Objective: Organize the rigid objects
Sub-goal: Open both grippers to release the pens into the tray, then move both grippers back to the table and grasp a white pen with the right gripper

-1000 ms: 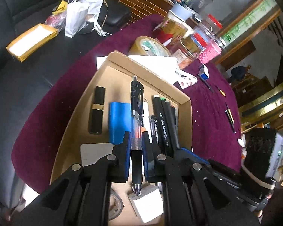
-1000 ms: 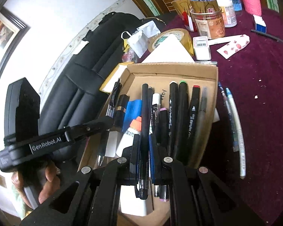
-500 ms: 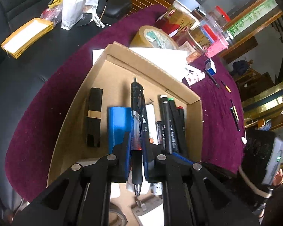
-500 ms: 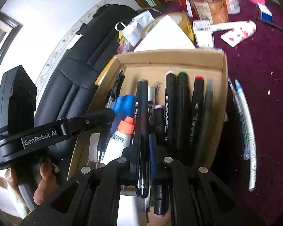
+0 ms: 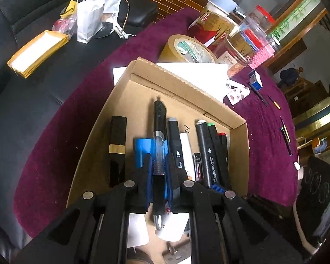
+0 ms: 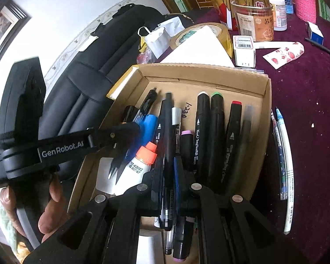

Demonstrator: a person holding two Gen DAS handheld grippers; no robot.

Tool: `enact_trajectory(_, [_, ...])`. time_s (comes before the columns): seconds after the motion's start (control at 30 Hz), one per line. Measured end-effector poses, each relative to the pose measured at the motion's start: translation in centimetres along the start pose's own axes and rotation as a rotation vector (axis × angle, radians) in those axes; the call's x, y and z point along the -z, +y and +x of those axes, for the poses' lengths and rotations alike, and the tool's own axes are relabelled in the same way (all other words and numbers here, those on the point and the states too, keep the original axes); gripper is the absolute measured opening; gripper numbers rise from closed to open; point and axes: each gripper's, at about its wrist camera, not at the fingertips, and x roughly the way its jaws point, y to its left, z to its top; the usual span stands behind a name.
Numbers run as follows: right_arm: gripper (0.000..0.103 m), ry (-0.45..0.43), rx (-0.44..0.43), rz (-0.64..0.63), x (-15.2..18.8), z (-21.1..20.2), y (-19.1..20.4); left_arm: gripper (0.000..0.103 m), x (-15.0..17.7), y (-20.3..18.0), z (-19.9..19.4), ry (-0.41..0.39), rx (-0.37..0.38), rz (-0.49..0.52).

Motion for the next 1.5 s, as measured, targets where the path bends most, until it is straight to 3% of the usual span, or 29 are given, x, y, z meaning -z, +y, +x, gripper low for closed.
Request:
enact_trajectory(0.07, [0.014, -0.009, 0.012, -0.011, 0.5, 0.0, 0.2, 0.023, -0.1, 0.1, 0.1, -0.014, 0.006, -0.003])
enact_trajectory(0.13, [0.021, -0.019, 0.024, -0.015, 1.2, -0.4, 0.3, 0.048, -0.2, 0.5, 0.2, -0.034, 0.029, -0.031])
enact_trajectory(0.27, [0.03, -0.032, -0.036, -0.017, 2.1, -2.2, 0.1, 0.048, -0.2, 0.8, -0.3, -0.034, 0.091, -0.081])
enact_trajectory(0.33, [0.031, -0.064, -0.085, -0.026, 2.4, -3.7, -0.1, 0.048, 0.0, 0.4, -1.2, -0.07, 0.08, -0.072])
enact_trajectory(0.4, [0.031, -0.11, -0.076, -0.024, 2.8, -5.3, -0.5, 0.048, 0.4, 0.1, -3.3, -0.171, 0.044, -0.11])
enact_trajectory(0.43, [0.032, -0.143, -0.059, -0.032, 2.9, -6.3, -0.7, 0.048, 0.8, -0.7, -4.8, -0.243, 0.048, -0.089])
enact_trajectory(0.53, [0.032, -0.191, -0.063, -0.028, 2.6, -8.7, -2.0, 0.048, 1.8, -3.3, -6.8, -0.284, 0.088, -0.062])
enact_trajectory(0.6, [0.032, -0.217, -0.085, -0.027, 2.0, -10.2, -3.4, 0.048, 2.9, -6.2, -7.6, -0.303, 0.115, 0.018])
enact_trajectory(0.7, [0.031, -0.237, -0.052, -0.025, 1.6, -11.4, -6.0, 0.048, 4.3, -9.0, -6.9, -0.287, 0.098, 0.081])
enact_trajectory(0.83, [0.031, -0.164, -0.052, 0.043, 0.9, -11.2, -11.0, 0.048, 6.0, -10.7, -4.4, -0.188, 0.138, 0.046])
enact_trajectory(1.03, [0.031, -0.167, -0.047, 0.138, 3.1, -10.7, -16.5, 0.048, 8.7, -11.5, -2.5, -0.121, 0.086, 0.043])
enact_trajectory(1.1, [0.026, -0.132, -0.084, 0.193, 3.2, -9.8, -17.6, 0.048, 9.1, -11.5, -2.2, -0.114, 0.064, 0.042])
enact_trajectory(1.33, [0.019, -0.083, -0.104, 0.055, 3.3, -8.8, -14.0, 0.048, 9.6, -12.0, -1.8, -0.11, 0.071, 0.061])
enact_trajectory(1.43, [0.01, -0.037, 0.016, -0.055, 3.9, -6.3, -11.8, 0.048, 9.4, -12.1, -1.5, -0.088, 0.096, 0.062])
enact_trajectory(1.5, [0.01, -0.039, 0.061, -0.12, 4.2, -5.9, -10.8, 0.048, 9.3, -12.0, -1.7, -0.102, 0.095, 0.067])
